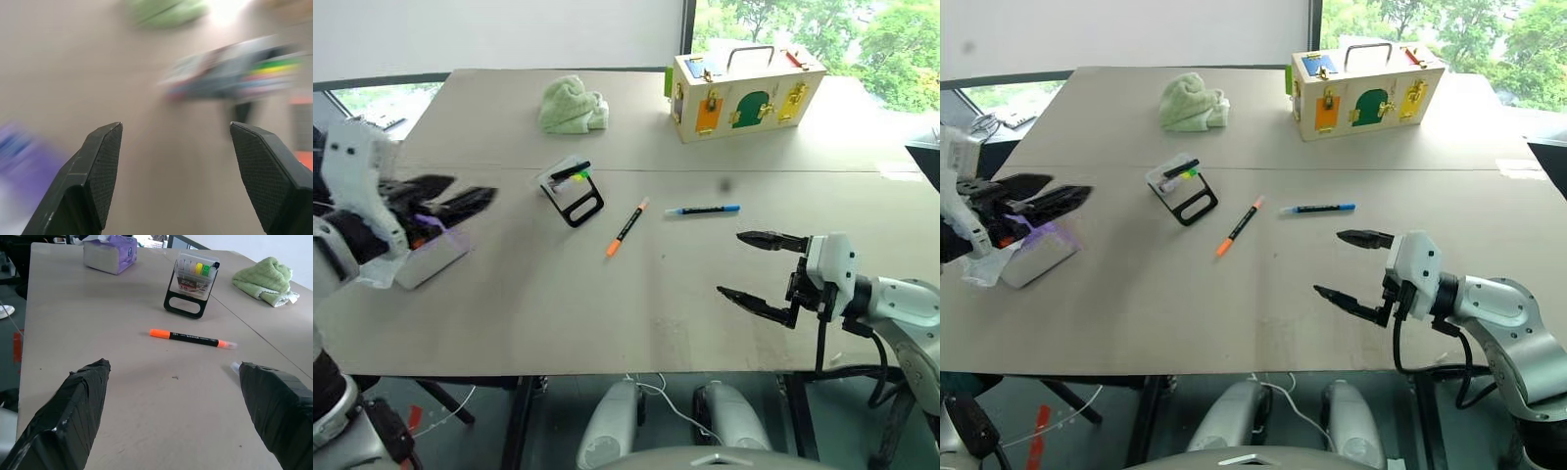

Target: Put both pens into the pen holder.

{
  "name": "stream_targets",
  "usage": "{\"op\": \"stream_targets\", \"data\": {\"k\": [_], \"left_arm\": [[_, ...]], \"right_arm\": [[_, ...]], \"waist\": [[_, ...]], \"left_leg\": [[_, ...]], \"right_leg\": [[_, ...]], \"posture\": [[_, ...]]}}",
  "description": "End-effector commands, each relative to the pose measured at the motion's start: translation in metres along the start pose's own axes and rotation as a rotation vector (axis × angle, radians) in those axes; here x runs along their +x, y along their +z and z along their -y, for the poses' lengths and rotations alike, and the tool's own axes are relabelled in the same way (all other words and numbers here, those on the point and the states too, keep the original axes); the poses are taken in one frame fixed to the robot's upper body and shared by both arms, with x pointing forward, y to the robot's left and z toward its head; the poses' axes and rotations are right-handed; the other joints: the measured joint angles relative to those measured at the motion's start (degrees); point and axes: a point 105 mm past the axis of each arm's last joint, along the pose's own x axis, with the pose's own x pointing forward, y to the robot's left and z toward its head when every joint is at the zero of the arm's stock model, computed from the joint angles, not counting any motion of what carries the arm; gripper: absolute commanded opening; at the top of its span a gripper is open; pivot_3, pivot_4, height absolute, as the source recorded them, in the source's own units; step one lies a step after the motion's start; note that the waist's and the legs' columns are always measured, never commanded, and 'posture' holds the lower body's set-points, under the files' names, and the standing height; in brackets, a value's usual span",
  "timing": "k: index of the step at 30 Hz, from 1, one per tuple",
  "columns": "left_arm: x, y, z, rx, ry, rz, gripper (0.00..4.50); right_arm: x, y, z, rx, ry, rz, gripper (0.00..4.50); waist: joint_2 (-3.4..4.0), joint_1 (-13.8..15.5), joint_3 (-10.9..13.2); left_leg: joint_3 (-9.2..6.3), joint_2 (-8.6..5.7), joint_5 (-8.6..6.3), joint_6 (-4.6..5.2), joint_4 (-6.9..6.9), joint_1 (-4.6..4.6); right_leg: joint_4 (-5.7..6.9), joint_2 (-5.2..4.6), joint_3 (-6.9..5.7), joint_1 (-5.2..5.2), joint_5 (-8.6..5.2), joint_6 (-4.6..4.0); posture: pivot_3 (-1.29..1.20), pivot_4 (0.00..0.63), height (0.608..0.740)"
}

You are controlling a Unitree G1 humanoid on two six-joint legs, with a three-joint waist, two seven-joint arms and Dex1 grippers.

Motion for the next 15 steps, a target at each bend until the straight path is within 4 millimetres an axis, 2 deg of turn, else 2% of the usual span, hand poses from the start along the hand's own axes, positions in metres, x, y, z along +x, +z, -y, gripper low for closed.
{"op": "stream_targets", "data": {"k": [1,3,4,6,8,10,15], "left_arm": [[0.015,0.002,0.069,0.043,-0.347,-0.072,3.72],[0.033,0.010,0.077,0.083,-0.335,-0.079,3.72],[0.055,0.010,0.078,0.074,-0.297,-0.111,3.72],[0.086,0.008,0.079,0.065,-0.240,-0.181,3.72],[0.110,0.008,0.082,-0.004,-0.232,-0.236,3.72],[0.137,0.011,0.085,-0.037,-0.156,-0.269,3.72],[0.193,-0.006,0.099,-0.039,-0.050,-0.429,3.72]], "right_arm": [[-0.002,0.012,0.002,-0.050,-0.044,0.031,4.50],[-0.003,0.012,0.002,-0.054,-0.060,0.024,4.50],[-0.006,0.012,0.001,-0.053,-0.073,0.019,4.50],[-0.008,0.013,0.001,-0.061,-0.092,0.010,4.50],[-0.010,0.013,0.000,-0.064,-0.113,0.006,4.50],[-0.013,0.013,-0.001,-0.071,-0.134,-0.002,4.50],[-0.014,0.013,-0.003,-0.073,-0.153,-0.010,4.50]], "waist": [[0.04,0.0,0.0],[0.00,0.3,0.0],[0.00,0.3,0.0],[0.01,0.7,0.0],[0.00,0.3,0.0],[-0.01,0.2,0.0],[-0.04,-0.1,0.0]], "left_leg": [[0.05,0.03,0.00,0.00,-0.07,0.08],[-0.07,0.05,0.05,-0.06,-0.03,0.08],[-0.13,0.05,0.08,-0.09,0.01,0.08],[-0.17,-0.01,0.07,-0.05,0.02,0.20],[-0.11,-0.03,-0.02,0.11,0.02,0.62],[-0.10,-0.04,-0.03,0.13,0.02,0.66],[0.04,-0.04,0.06,-0.03,-0.05,0.59]], "right_leg": [[0.08,0.09,0.05,0.00,-0.01,-0.01],[0.15,0.17,-0.04,0.03,-0.01,-0.01],[0.16,0.23,-0.04,0.06,-0.01,-0.01],[0.18,0.23,-0.04,0.20,-0.01,0.00],[0.14,0.33,0.00,0.58,-0.02,0.02],[0.14,0.38,0.01,0.61,-0.02,0.03],[0.18,0.51,0.02,0.45,-0.02,0.03]], "posture": [[0.00,0.150,0.740],[0.00,0.150,0.740],[0.00,0.150,0.740],[0.00,0.150,0.740],[0.00,0.150,0.740],[0.00,0.150,0.740],[0.00,0.150,0.740]]}}
